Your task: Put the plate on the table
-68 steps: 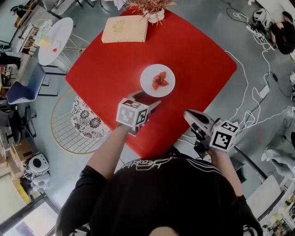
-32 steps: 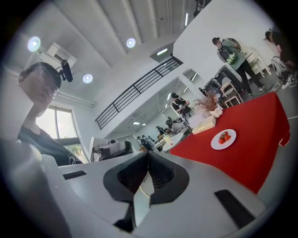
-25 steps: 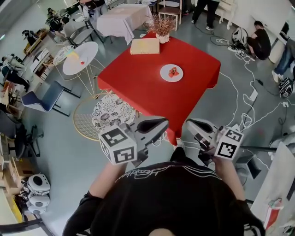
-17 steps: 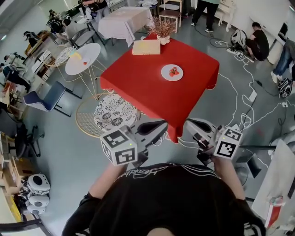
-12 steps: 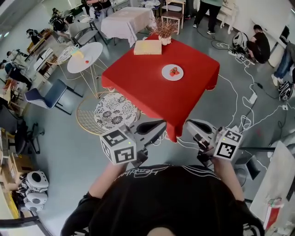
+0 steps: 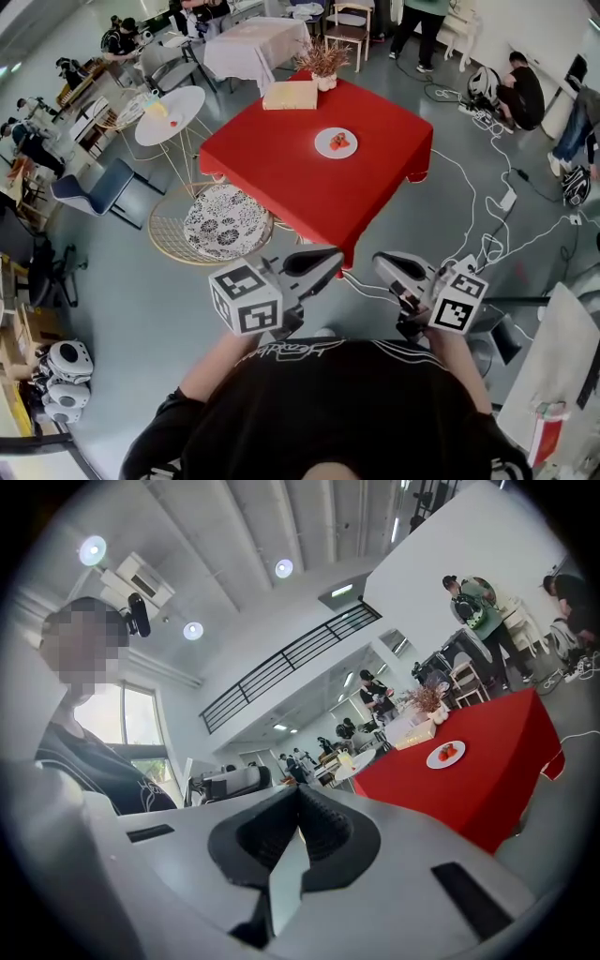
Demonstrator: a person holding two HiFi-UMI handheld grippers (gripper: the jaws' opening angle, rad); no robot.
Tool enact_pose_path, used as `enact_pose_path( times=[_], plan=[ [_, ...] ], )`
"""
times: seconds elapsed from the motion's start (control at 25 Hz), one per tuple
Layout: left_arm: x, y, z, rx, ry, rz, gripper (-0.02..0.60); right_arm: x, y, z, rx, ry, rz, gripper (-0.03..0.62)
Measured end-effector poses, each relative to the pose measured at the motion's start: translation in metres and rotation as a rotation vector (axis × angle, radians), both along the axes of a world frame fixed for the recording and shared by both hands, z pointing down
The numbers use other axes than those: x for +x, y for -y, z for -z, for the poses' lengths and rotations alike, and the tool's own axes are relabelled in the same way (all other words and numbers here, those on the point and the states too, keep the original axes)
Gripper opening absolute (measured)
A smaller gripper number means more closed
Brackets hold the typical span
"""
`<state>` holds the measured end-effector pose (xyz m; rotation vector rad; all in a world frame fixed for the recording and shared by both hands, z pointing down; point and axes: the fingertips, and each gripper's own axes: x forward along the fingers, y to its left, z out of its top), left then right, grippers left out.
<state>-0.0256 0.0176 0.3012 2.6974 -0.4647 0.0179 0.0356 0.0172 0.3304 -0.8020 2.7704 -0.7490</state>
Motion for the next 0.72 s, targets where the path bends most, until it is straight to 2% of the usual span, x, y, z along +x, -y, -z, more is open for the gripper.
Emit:
enact_pose_path(
  times=[0.16, 0.72],
  plan=[
    [0.011, -0.009, 0.0, 0.005, -0.004, 0.016, 0.008, 0.012, -0.009, 0.003, 0.013, 0.0, 0.006, 0.008],
    [0.017, -0.024, 0.007, 0.026, -0.008, 0.029, 0.008, 0.014, -0.018, 0.014, 0.048, -0.009, 0.03, 0.008]
  ],
)
